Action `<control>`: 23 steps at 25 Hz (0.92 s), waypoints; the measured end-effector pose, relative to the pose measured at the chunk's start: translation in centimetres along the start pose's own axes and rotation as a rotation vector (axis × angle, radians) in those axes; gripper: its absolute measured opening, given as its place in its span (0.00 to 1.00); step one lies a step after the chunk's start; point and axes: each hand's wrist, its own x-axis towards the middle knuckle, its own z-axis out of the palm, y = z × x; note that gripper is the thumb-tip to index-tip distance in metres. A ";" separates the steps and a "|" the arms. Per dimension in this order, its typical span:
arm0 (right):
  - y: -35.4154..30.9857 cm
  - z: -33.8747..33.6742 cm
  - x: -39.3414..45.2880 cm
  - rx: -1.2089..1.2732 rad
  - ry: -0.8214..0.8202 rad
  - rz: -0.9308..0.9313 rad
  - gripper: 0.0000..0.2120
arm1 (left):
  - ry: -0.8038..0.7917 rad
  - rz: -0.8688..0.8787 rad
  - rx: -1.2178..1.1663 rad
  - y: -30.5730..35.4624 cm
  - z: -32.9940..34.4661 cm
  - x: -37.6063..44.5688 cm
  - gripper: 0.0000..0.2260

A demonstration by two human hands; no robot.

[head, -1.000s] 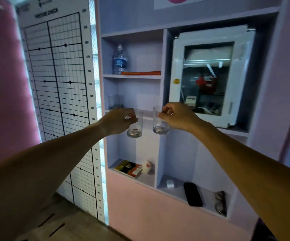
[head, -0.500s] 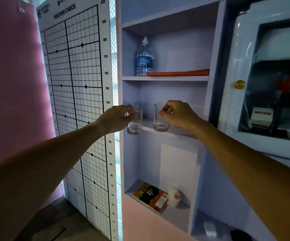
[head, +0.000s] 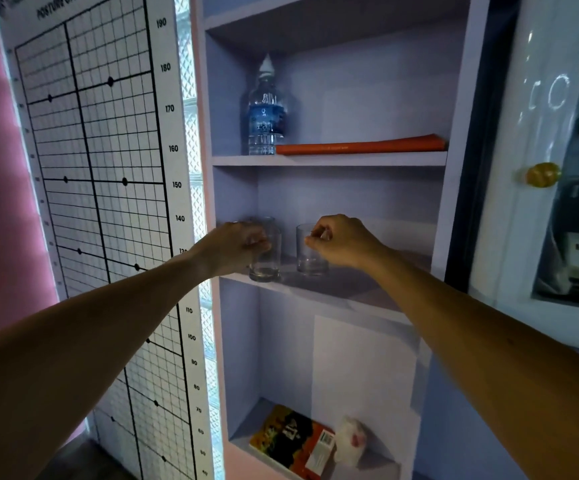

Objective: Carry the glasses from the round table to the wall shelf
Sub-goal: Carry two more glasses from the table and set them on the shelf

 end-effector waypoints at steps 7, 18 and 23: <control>1.9 2.0 4.3 0.043 -0.027 -0.028 0.08 | -0.004 -0.028 0.013 -1.8 1.6 2.4 0.06; 2.4 5.5 8.3 0.104 -0.002 -0.054 0.07 | 0.045 -0.024 0.167 -3.8 1.7 2.7 0.16; 2.8 6.6 9.7 0.139 0.127 -0.050 0.14 | 0.005 -0.036 0.103 -4.2 1.6 2.1 0.23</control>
